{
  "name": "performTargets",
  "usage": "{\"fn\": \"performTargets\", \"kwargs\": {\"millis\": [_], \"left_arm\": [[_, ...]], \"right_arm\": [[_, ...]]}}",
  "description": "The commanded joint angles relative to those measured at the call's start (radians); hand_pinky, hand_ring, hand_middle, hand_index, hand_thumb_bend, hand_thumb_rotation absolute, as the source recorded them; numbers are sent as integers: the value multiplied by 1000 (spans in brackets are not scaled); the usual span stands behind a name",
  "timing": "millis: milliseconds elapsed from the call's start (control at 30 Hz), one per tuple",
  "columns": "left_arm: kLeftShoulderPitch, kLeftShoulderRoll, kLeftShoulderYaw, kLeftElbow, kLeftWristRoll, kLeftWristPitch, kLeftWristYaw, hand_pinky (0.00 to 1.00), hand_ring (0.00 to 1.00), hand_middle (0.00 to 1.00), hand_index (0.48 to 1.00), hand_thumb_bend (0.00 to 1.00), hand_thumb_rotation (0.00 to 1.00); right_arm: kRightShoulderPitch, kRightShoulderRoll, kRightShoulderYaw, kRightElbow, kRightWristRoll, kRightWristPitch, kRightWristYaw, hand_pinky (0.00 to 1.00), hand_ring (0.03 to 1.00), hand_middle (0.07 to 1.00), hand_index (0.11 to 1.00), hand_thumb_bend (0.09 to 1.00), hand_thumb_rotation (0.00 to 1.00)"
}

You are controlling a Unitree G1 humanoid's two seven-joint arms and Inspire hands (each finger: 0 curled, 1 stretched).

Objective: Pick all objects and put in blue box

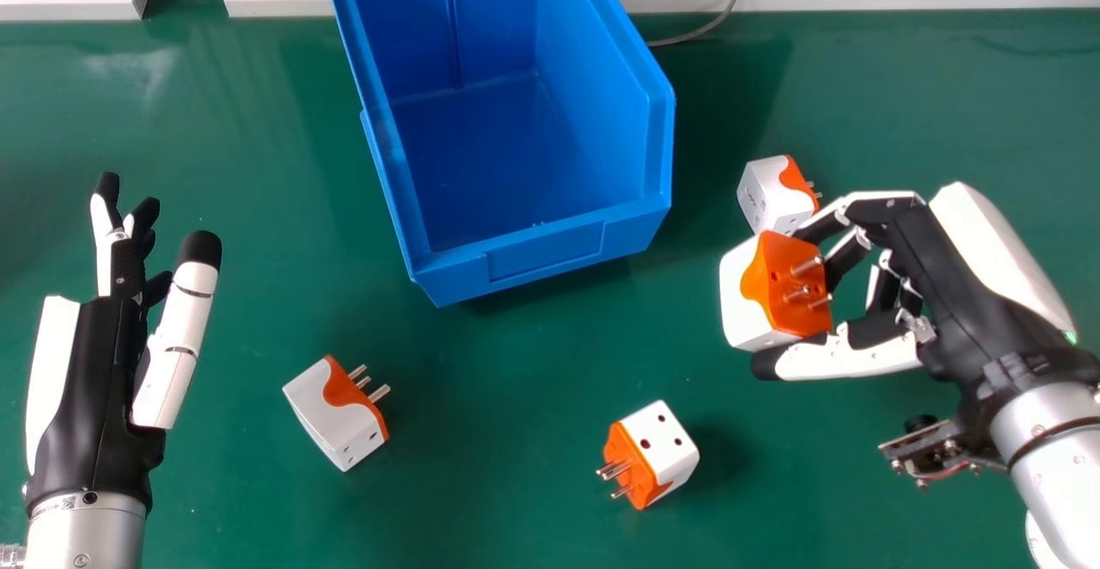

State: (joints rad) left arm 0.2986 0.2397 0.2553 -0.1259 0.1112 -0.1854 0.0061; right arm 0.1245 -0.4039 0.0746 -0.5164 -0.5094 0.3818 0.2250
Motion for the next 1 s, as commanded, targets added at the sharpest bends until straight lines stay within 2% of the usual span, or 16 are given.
{"fn": "performTargets", "kwargs": {"millis": [0, 133, 267, 400, 567, 633, 967], "left_arm": [[-11, 0, 1, -9, -1, -14, 6, 911, 981, 982, 979, 504, 987], [-7, -2, -2, -20, 4, -8, 7, 910, 981, 982, 979, 505, 987], [-15, -1, -2, -5, 6, -15, 9, 910, 981, 982, 980, 505, 987], [-13, -1, -5, -7, 15, -17, 13, 910, 981, 982, 979, 506, 988], [-18, -3, -7, 4, 13, -19, 14, 911, 981, 982, 980, 511, 988], [-16, -4, -8, -4, 13, -16, 14, 912, 981, 982, 980, 511, 987], [-12, -2, -9, -4, 17, -20, 19, 913, 982, 982, 979, 511, 988]], "right_arm": [[-48, 5, 3, -48, 1, -26, 4, 56, 115, 446, 482, 517, 0], [-75, 25, 22, -51, 19, -47, 9, 54, 112, 438, 484, 516, 0], [-121, 49, 63, -40, 15, -54, 14, 50, 107, 437, 484, 516, 0], [-189, 101, 116, -8, 3, -28, 19, 52, 109, 438, 484, 517, 0], [-290, 129, 175, 64, -37, -19, 23, 53, 110, 437, 485, 516, 0], [-331, 147, 187, 99, -33, -18, 20, 55, 113, 437, 485, 516, 0], [-537, 233, 239, 318, -59, -42, -45, 52, 105, 438, 485, 517, 0]]}}
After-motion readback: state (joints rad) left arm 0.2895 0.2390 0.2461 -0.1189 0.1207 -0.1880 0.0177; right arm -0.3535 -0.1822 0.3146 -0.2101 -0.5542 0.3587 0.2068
